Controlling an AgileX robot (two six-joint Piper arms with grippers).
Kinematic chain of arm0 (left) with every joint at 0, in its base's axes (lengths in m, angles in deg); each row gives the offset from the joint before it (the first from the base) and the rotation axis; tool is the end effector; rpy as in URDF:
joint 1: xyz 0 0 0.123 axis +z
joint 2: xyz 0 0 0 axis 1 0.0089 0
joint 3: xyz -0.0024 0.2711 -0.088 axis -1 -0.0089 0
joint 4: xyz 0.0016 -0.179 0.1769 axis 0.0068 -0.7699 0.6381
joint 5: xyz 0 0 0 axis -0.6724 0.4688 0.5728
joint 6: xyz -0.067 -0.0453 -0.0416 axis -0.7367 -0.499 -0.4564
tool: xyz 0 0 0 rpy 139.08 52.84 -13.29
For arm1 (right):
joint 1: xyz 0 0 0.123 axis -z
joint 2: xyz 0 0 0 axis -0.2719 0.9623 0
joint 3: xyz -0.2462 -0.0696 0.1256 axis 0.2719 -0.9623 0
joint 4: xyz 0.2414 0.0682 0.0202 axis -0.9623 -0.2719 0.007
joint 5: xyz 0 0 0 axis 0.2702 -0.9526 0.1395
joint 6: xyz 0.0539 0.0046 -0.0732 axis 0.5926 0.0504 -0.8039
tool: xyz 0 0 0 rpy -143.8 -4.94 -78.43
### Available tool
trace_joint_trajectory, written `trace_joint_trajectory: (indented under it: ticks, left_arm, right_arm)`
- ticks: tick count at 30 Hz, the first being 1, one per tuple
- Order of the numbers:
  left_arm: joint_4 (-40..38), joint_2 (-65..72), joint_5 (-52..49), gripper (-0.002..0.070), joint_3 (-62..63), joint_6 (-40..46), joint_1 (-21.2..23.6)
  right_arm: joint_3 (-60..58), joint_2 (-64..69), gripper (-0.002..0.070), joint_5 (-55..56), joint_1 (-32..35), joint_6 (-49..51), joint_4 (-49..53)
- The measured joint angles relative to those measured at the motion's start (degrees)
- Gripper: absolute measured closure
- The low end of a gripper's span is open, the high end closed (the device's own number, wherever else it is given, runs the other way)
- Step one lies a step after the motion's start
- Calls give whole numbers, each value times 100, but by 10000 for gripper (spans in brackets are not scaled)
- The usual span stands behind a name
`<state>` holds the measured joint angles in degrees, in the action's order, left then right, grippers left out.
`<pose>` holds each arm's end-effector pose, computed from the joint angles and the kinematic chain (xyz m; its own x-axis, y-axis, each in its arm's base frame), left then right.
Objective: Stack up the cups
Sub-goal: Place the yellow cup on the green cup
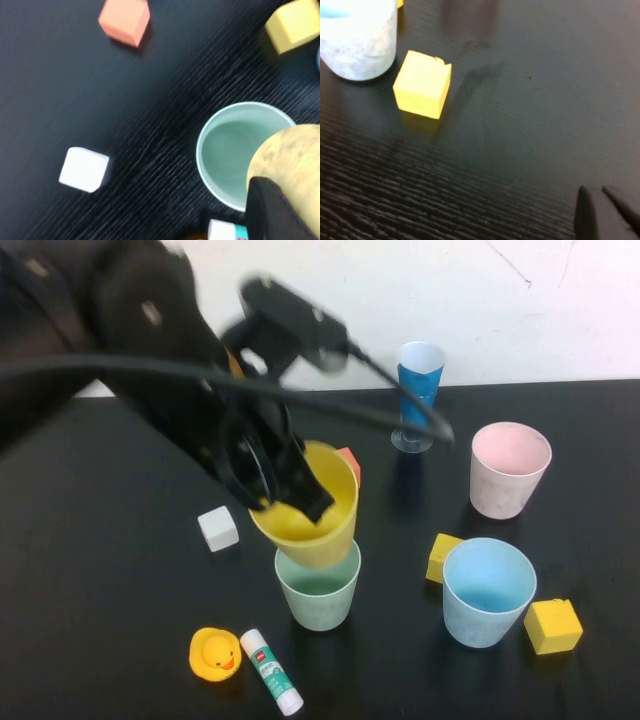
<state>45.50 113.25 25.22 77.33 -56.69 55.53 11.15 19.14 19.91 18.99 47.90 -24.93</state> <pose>0.2682 -0.1848 0.3697 -0.5949 0.5785 -0.5581 0.6713 0.7394 0.0508 0.1189 0.0081 0.2515 -0.5807 -0.3489 -0.7355 -0.3156 0.9293 -0.1917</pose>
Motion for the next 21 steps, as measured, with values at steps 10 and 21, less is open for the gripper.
trace_joint_trajectory:
  ticks: [10, 21]
  left_arm:
    - [84, 680, 616, 657, -218, -7, 0]
    - [380, 875, 628, 536, -221, -122, 0]
  right_arm:
    - [0, 0, 678, 0, 0, -22, -7]
    - [23, 0, 678, 14, 0, -73, -33]
